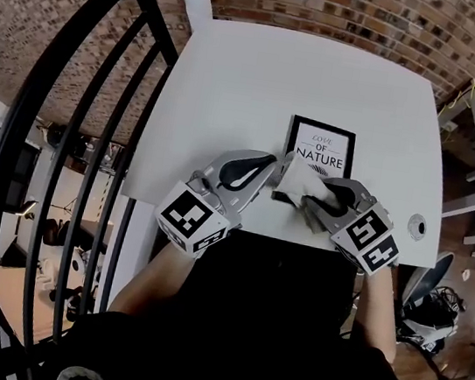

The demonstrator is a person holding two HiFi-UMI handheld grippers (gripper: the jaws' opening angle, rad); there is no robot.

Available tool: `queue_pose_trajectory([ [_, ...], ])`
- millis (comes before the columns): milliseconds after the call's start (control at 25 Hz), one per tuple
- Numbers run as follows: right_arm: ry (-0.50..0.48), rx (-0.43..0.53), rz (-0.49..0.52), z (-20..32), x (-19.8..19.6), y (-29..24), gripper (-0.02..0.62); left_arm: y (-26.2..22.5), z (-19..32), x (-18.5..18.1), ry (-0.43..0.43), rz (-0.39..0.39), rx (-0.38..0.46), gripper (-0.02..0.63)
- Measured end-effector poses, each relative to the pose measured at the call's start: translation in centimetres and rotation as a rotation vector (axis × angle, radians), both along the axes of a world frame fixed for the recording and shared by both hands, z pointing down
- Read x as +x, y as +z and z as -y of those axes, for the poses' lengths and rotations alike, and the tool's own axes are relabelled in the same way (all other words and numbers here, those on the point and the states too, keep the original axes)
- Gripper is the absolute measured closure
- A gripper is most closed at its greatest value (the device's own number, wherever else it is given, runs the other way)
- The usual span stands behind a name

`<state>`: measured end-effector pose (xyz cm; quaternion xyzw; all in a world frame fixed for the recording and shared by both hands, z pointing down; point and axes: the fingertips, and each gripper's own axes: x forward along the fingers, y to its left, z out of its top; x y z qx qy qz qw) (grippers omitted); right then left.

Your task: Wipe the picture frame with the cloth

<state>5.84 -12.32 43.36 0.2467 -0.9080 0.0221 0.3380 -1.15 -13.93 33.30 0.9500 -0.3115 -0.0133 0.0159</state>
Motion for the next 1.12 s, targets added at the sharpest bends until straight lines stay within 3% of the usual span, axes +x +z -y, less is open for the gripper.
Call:
queue_pose_trajectory([
  [720,0.245,0.064,-0.081,0.9,10.8,-1.2,0.468,0.7,-0.1,-0.3,0.001,0.013,-0.015,0.604],
  [1120,0.153,0.257,0.279,-0.5,5.8,-6.8,0.468,-0.6,-1.9,0.3,-0.03,0.007,0.008,0.604],
])
